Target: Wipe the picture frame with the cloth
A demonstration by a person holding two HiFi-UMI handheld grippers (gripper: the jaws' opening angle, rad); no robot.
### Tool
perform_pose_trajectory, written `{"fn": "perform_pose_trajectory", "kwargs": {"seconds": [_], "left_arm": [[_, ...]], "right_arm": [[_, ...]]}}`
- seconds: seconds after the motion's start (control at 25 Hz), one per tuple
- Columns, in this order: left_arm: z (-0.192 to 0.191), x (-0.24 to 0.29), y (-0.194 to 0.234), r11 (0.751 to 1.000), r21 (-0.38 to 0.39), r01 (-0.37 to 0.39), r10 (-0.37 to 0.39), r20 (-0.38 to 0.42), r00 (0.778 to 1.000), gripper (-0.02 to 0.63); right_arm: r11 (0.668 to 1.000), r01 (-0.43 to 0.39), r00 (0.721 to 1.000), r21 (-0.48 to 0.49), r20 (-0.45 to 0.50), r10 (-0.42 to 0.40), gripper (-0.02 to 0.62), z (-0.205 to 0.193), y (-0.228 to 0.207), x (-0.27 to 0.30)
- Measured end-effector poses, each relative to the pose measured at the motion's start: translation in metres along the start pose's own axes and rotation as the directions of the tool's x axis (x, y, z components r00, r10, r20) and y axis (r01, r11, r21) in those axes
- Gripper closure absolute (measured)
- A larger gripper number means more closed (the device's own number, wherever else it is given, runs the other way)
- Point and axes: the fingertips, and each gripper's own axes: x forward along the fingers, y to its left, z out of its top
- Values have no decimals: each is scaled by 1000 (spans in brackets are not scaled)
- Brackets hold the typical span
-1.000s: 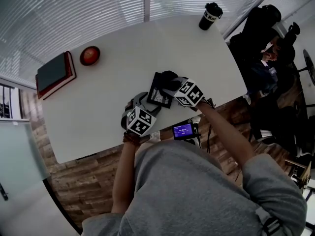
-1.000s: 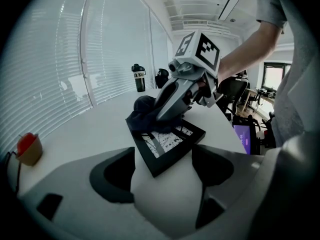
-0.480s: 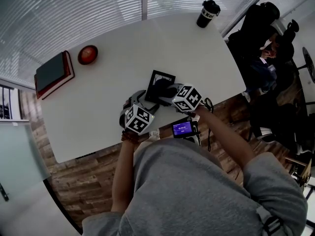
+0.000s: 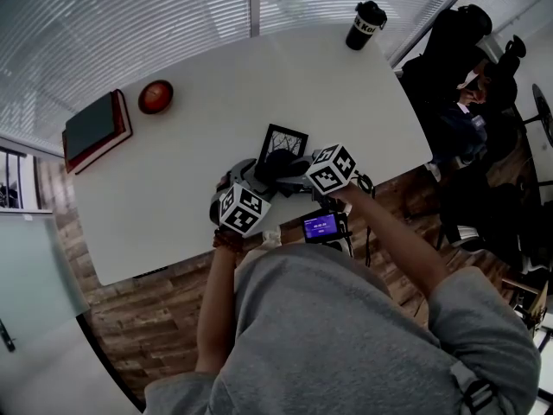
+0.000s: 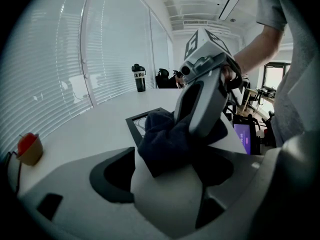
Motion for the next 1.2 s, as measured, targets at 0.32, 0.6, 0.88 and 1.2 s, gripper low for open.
{"fn": "perform_pose_trajectory", "kwargs": {"seconds": [0.32, 0.6, 0.88, 1.2], "left_arm": [[0, 0, 1, 1000, 1, -1, 1, 5, 1000, 244], [1, 0, 0, 1000, -1, -1, 1, 4, 1000, 245], [3, -1, 0, 1000, 0, -1, 1, 8, 1000, 245], [3, -1, -1, 1000, -1, 1, -1, 8, 1000, 247]], "right_arm": [[998, -41, 999, 47, 27, 40, 497, 0, 9, 1], [978, -192, 981, 84, 34, 190, 495, 1, 31, -6], [907, -421, 879, -10, 243, 410, 489, 70, 64, -62], [992, 120, 913, -44, 397, -93, 489, 138, -56, -101]]}}
